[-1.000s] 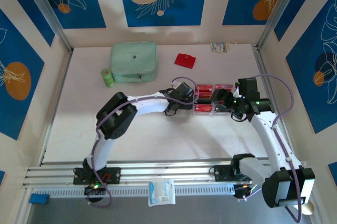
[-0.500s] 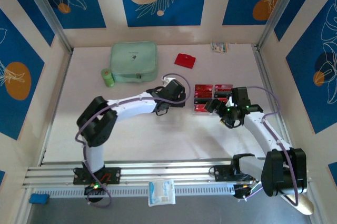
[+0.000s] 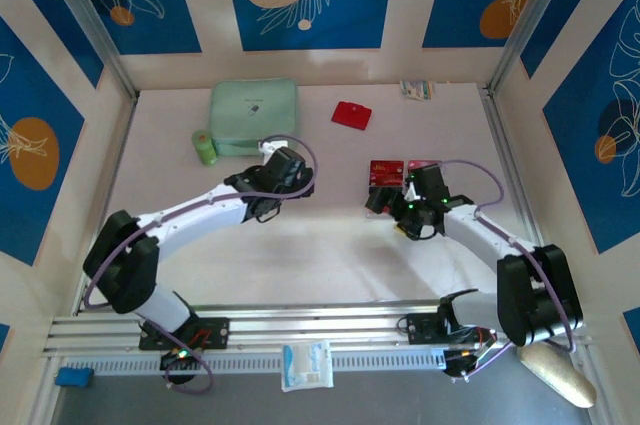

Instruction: Put the credit cards into the card holder

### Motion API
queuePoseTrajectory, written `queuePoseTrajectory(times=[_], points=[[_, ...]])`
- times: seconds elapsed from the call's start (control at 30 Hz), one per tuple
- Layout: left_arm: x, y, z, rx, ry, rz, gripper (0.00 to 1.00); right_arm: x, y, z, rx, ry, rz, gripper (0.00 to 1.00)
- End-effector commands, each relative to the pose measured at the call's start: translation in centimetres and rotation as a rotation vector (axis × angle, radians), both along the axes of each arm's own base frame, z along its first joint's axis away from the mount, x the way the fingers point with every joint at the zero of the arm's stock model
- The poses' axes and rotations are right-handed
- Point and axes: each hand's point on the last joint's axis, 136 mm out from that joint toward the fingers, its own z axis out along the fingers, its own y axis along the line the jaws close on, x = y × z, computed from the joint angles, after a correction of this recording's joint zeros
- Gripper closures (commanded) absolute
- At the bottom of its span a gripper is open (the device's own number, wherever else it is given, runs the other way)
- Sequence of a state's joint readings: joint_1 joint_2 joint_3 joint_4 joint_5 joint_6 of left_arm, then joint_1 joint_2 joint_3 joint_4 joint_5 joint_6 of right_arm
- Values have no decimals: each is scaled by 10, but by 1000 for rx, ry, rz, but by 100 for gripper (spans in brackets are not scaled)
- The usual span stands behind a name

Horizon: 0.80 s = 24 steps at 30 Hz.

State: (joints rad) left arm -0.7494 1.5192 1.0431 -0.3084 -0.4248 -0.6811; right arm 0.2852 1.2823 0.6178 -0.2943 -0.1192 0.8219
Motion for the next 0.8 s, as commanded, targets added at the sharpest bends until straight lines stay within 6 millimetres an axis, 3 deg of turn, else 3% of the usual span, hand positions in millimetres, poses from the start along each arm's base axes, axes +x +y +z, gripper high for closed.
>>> queuePoseTrajectory(times=[0.0, 0.33, 0.57, 0.77], points=[[-6, 21, 3, -11, -6, 54, 0, 14, 19, 10, -3, -42, 8, 1], [-21, 48, 11, -38, -23, 93, 0, 38, 57, -1, -55, -50, 70, 2], [-32, 61, 12, -40, -25, 108, 0, 68, 66, -2, -78, -86, 65, 2], [-41, 70, 12, -38, -26, 119, 0, 98, 61, -1, -81, -126, 6, 2]])
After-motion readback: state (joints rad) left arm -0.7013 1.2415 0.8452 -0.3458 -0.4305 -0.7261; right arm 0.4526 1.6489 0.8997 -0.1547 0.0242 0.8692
